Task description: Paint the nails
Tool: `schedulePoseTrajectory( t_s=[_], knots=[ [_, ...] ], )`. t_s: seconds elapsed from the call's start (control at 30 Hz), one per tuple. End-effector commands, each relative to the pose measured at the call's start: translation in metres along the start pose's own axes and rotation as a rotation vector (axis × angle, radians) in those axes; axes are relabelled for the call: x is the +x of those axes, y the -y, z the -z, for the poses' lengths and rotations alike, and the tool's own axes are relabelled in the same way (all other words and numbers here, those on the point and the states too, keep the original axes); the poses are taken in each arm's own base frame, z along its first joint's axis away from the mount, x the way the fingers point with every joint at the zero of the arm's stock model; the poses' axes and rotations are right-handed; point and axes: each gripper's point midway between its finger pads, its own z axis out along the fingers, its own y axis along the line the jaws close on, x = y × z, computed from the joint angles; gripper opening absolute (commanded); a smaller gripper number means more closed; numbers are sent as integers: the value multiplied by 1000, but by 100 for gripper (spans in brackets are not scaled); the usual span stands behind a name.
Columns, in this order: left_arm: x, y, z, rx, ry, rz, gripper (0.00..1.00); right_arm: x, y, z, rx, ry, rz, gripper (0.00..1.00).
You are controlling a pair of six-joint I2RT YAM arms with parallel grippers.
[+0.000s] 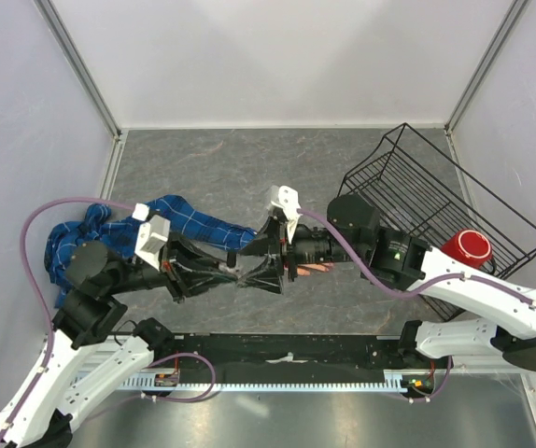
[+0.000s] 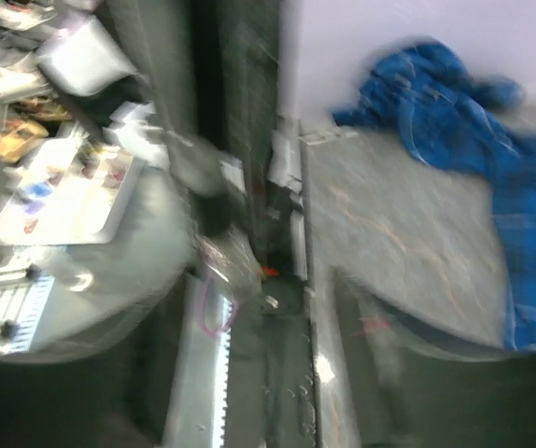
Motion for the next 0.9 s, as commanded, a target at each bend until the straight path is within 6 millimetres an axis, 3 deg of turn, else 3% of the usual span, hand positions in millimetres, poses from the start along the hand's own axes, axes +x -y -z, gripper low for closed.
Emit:
schedulePoseTrajectory(
  t_s=[0.0,0.1,0.3,0.5,0.63,0.67,0.73,0.77,0.87],
  knots=[
    [-27,-38,7,-238,72,-168,2,6,49,14,315,-91,-73,76],
    [-22,-60,11,-337,73,-177,2,-2,61,18,408,-67,-118,83],
    [-20,-95,25,-537,102,-167,2,-25,60,19,466,32,-210,85],
    [-14,-107,24,-579,79,-139,2,-47,67,7,601,79,-192,80],
    [-9,-110,22,-580,68,-111,2,-52,92,1,773,103,-231,73],
    [-8,-111,22,-578,67,-110,2,-61,92,-1,786,121,-235,73],
    [-7,-113,22,-584,63,-120,2,-50,100,-9,837,72,-222,72],
    [-5,-114,22,-585,58,-120,2,-59,99,-11,836,84,-221,72],
    [-8,-115,22,-589,57,-140,2,-55,106,-19,868,55,-212,67]
  ],
)
